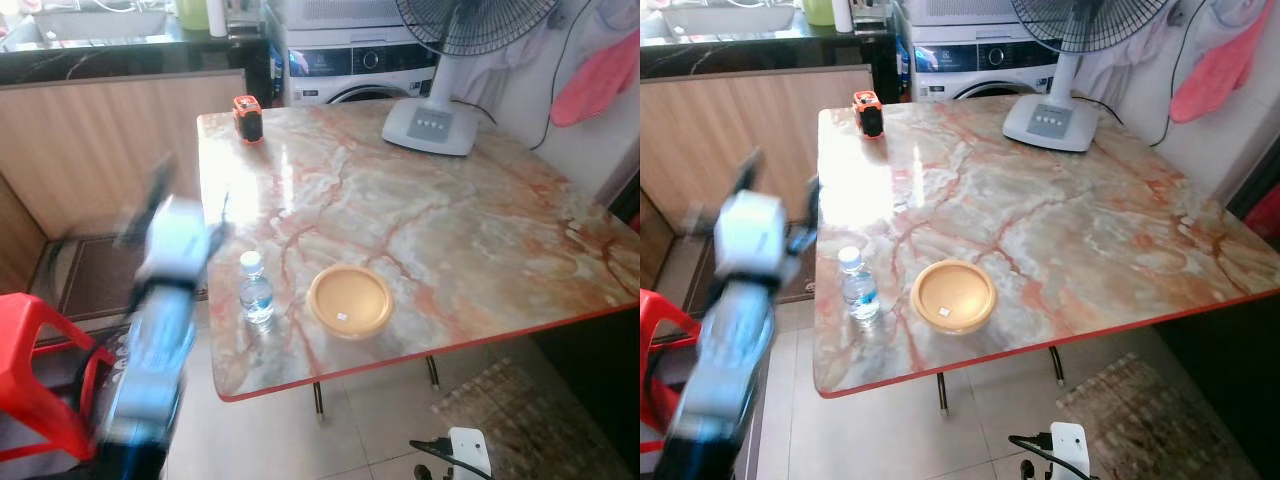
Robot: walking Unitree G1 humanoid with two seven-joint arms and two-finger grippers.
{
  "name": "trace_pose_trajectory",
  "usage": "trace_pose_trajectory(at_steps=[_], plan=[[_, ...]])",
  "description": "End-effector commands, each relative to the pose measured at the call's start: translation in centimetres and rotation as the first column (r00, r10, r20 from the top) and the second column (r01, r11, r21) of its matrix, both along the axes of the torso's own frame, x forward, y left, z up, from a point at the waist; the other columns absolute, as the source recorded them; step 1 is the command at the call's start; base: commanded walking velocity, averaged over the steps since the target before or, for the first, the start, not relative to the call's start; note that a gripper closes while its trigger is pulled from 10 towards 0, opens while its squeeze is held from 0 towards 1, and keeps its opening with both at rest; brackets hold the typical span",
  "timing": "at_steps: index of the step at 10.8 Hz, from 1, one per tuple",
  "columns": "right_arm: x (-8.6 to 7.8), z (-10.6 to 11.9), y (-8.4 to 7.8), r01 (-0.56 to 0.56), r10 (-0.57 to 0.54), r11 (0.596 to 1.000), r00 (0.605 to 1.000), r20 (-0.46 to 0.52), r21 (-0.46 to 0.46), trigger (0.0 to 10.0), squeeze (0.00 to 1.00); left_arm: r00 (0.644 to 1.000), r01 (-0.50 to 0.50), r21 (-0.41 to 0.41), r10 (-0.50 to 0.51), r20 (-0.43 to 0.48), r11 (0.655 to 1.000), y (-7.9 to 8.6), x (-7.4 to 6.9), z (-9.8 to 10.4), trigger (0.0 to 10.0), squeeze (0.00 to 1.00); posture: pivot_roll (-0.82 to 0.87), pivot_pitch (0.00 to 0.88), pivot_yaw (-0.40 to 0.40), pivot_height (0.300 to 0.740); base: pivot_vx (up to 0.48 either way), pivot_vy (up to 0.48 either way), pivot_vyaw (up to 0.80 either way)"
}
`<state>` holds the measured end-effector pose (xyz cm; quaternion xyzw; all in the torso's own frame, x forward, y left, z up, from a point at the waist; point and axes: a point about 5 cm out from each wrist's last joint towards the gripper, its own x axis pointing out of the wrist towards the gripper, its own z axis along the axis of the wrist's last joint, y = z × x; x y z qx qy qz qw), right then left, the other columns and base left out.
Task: Restocking fridge
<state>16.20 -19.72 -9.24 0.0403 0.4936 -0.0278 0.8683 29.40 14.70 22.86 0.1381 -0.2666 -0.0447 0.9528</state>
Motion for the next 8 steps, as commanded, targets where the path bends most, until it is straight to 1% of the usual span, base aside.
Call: trace_pose_trajectory(at_steps=[1, 2, 3, 4, 5, 6, 7, 8], plan=[[-0.2, 0.0, -0.2, -0.004, 0.004, 1.0, 1.0, -0.009, -0.003, 10.0, 0.0, 0.994, 0.086, -0.002, -0.085, -0.063, 0.996, -0.9, 0.2, 0.6, 10.0, 0.0, 0.06, 0.0, -0.048, 0.74, 0.0, 0.0, 0.0], [-0.2, 0.0, -0.2, -0.008, 0.008, 1.0, 1.0, -0.012, -0.006, 10.0, 0.0, 0.972, 0.176, -0.052, -0.182, -0.148, 0.983, -1.6, 0.4, 1.5, 10.0, 0.0, 0.05, 0.0, -0.048, 0.74, 0.0, 0.0, 0.0], [-0.2, 0.0, -0.2, -0.012, 0.012, 1.0, 1.0, -0.014, -0.008, 10.0, 0.0, 0.964, 0.178, -0.072, -0.188, -0.187, 0.981, -1.6, 0.5, 1.9, 10.0, 0.0, 0.05, 0.0, -0.048, 0.74, 0.0, 0.0, 0.0], [-0.1, 0.0, -0.2, -0.02, 0.02, 1.0, 1.0, -0.018, -0.012, 10.0, 0.0, 0.895, 0.203, -0.173, -0.255, -0.367, 0.964, -1.8, 0.7, 1.0, 10.0, 0.0, 0.06, 0.0, -0.051, 0.74, 0.0, 0.0, 0.0], [-0.1, 0.0, -0.2, -0.021, 0.021, 1.0, 1.0, -0.018, -0.012, 10.0, 0.0, 0.862, 0.179, -0.157, -0.232, -0.451, 0.971, -1.4, 0.7, 0.4, 10.0, 0.0, 0.06, 0.0, -0.051, 0.74, 0.0, 0.0, 0.0], [-0.1, 0.0, -0.2, -0.026, 0.026, 1.0, 0.999, -0.018, -0.009, 10.0, 0.0, 0.823, 0.14, -0.16, -0.204, -0.529, 0.977, -0.9, 0.7, 0.5, 10.0, 0.0, 0.07, 0.0, -0.053, 0.74, 0.0, 0.0, 0.0], [-0.1, 0.0, -0.2, -0.033, 0.033, 0.999, 0.999, -0.025, -0.012, 10.0, 0.0, 0.765, 0.197, -0.181, -0.267, -0.586, 0.963, -0.8, 0.5, 1.1, 10.0, 0.0, 0.07, 0.0, -0.054, 0.74, 0.0, 0.0, 0.0], [0.0, 0.0, -0.1, -0.033, 0.033, 0.999, 0.999, -0.024, -0.01, 10.0, 0.0, 0.737, 0.208, -0.163, -0.264, -0.622, 0.965, -0.7, 0.3, 1.3, 10.0, 0.0, 0.07, 0.0, -0.056, 0.74, 0.0, 0.0, 0.0]])
